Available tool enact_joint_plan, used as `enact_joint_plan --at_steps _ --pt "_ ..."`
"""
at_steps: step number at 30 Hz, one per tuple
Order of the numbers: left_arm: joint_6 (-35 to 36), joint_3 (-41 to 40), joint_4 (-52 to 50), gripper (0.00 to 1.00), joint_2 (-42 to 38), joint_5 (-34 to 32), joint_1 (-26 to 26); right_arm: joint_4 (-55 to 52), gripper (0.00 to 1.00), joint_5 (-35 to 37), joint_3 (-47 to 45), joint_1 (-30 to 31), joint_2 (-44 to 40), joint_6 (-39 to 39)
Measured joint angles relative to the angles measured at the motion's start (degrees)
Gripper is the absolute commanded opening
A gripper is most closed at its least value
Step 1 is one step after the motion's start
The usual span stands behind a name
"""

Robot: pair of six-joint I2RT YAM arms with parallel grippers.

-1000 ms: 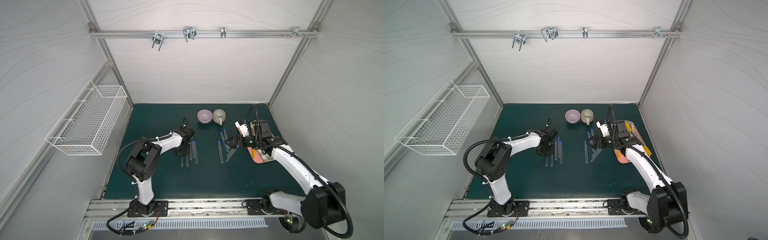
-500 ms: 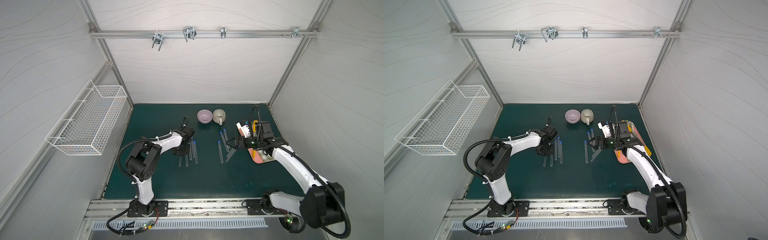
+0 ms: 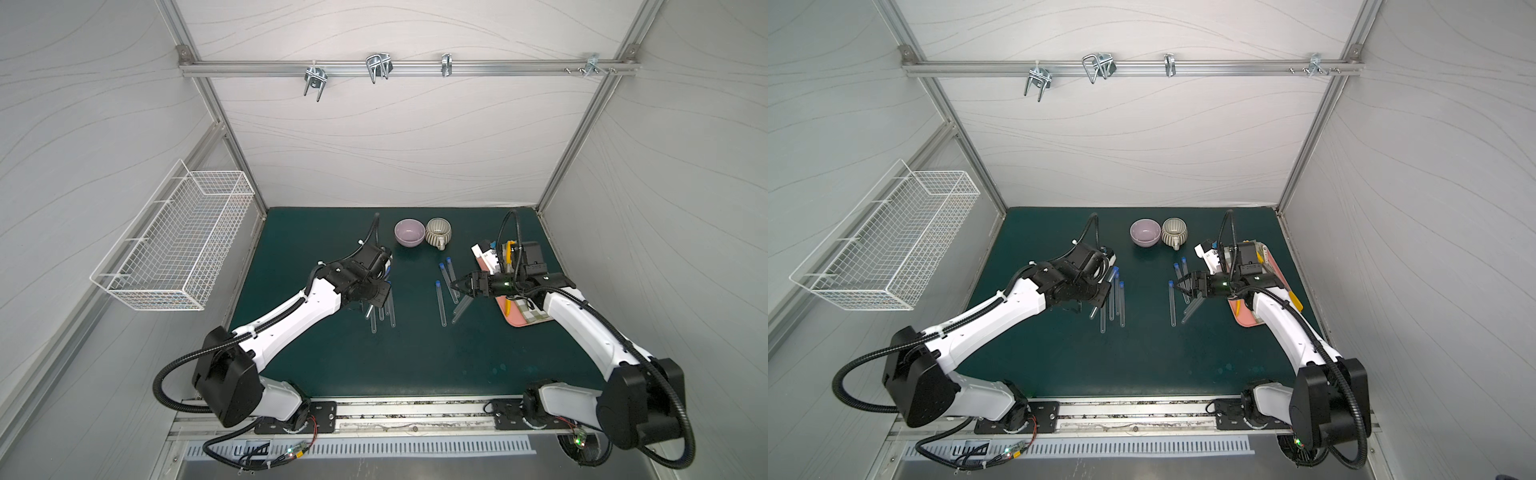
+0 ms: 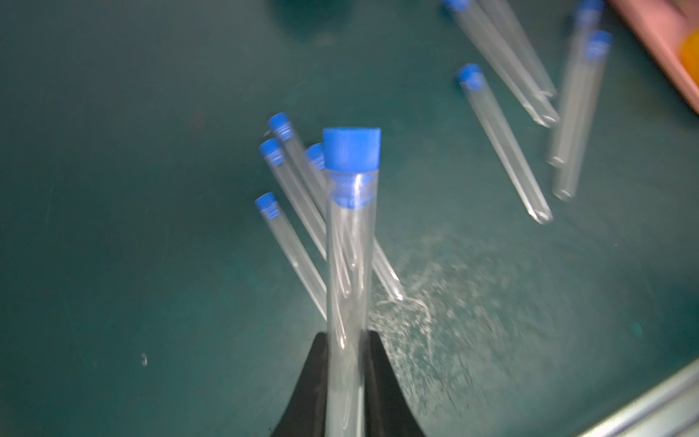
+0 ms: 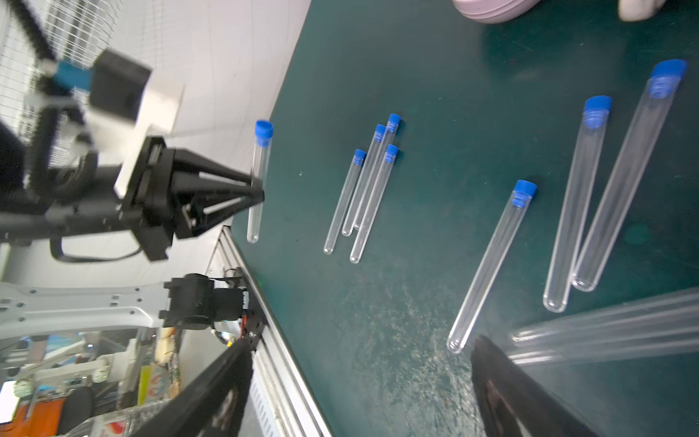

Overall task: Remove stoppers from test tubes
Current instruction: Pick up the test tube at the center of the board, then open the stopper on the test tube.

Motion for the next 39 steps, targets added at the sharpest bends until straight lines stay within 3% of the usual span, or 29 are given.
enact_joint_plan --at_steps 6,16,34,39 --pt "4.35 -5.42 1.14 0.03 -5.38 5.42 -2.32 4.07 0.82 -4.61 0.15 2.51 2.43 3.19" --pt "7.17 -6.23 2.69 0.00 -5.44 14.97 -3.26 8.68 0.75 -11.21 1.84 10.05 9.27 4.92" --pt "8.07 -7.06 2.75 0.00 -5.31 16.76 -4.61 9.64 0.61 -12.48 5.92 16.24 15.52 3.23" --pt "8.28 -7.15 2.78 0.00 -5.25 16.76 -5.07 9.66 0.52 -12.50 6.84 18.05 15.72 2.75"
